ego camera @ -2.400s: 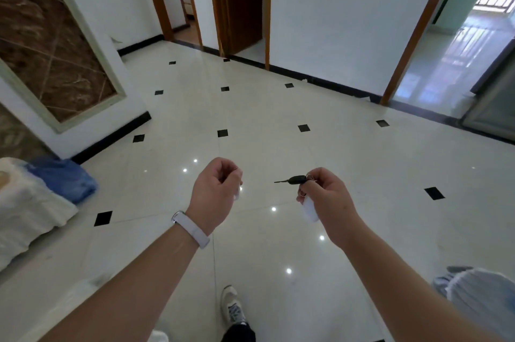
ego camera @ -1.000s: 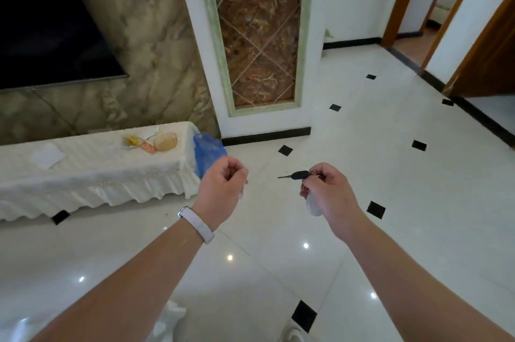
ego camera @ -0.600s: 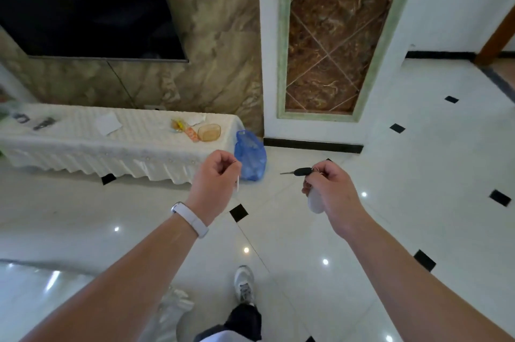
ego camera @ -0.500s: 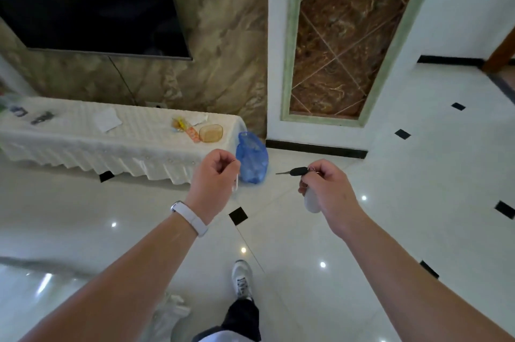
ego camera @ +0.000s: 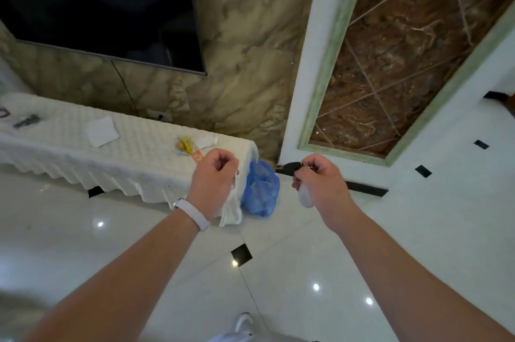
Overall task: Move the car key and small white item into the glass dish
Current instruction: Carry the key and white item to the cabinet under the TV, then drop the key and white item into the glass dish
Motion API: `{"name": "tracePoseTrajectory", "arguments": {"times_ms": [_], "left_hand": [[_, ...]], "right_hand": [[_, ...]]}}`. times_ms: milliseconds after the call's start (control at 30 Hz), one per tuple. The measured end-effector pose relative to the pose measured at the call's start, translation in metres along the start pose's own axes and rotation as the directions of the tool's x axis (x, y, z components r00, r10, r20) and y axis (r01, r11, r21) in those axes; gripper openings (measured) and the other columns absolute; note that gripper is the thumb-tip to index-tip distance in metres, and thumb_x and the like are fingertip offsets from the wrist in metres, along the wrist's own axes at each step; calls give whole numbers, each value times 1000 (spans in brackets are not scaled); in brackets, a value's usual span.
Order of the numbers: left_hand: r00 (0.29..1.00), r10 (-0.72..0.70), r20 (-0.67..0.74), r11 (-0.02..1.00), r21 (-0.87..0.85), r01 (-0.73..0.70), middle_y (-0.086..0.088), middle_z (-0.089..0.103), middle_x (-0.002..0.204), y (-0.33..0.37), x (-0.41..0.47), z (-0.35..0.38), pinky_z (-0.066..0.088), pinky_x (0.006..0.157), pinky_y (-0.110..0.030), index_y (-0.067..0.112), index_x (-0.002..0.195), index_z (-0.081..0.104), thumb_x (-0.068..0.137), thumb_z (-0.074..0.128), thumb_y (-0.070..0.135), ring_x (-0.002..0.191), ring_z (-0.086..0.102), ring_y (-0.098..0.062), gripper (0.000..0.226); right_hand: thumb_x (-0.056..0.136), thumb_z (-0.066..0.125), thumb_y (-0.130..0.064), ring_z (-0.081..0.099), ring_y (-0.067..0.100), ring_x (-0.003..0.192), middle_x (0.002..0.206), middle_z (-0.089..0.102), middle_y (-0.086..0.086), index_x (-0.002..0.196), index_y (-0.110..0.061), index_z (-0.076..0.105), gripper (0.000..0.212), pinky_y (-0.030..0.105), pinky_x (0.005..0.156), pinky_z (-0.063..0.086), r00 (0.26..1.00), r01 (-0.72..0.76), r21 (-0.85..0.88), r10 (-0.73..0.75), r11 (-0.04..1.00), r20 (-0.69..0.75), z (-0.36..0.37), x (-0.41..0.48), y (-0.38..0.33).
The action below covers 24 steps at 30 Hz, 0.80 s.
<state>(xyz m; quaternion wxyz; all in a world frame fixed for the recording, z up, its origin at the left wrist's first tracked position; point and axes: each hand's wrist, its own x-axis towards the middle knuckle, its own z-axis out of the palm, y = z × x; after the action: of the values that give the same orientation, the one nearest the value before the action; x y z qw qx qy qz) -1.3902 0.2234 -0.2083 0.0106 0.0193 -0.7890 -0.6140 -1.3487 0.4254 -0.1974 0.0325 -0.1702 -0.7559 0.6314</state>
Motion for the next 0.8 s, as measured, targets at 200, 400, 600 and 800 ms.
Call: {"name": "tracePoseTrajectory", "arguments": {"times_ms": [200,400,600,800], "left_hand": [[999,14,-33,1000,12,-14,-7,64,69,-5,59,-12,50,54,-23,8,87,60,91,57,13,54,56,-8,7],[990,16,-143,997,70,-6,-1,63,67,-19,130,-16,49,53,-18,19,81,60,91,58,17,54,55,-8,10],[967,-28,-255,993,108,57,4,63,62,-26,218,-10,46,52,-17,24,79,60,89,60,19,55,57,-10,12],[931,-87,-353,979,142,145,-4,65,70,-19,306,-1,48,58,-29,28,77,60,89,58,19,63,60,-22,16]], "right_hand": [[70,56,-22,61,20,60,62,67,6,66,-30,62,11,26,49,45,999,-5,-41,7,999,43,33,68,-26],[76,59,-16,59,18,57,57,66,-2,64,-31,61,19,28,52,43,987,14,-49,-6,999,162,66,144,-32],[80,58,-17,60,21,63,59,68,-2,65,-33,62,22,32,57,45,963,13,-56,3,998,270,97,251,-37],[84,59,-15,65,20,67,61,68,-3,63,-35,61,29,28,54,48,926,38,-92,0,995,378,122,359,-59]]}}
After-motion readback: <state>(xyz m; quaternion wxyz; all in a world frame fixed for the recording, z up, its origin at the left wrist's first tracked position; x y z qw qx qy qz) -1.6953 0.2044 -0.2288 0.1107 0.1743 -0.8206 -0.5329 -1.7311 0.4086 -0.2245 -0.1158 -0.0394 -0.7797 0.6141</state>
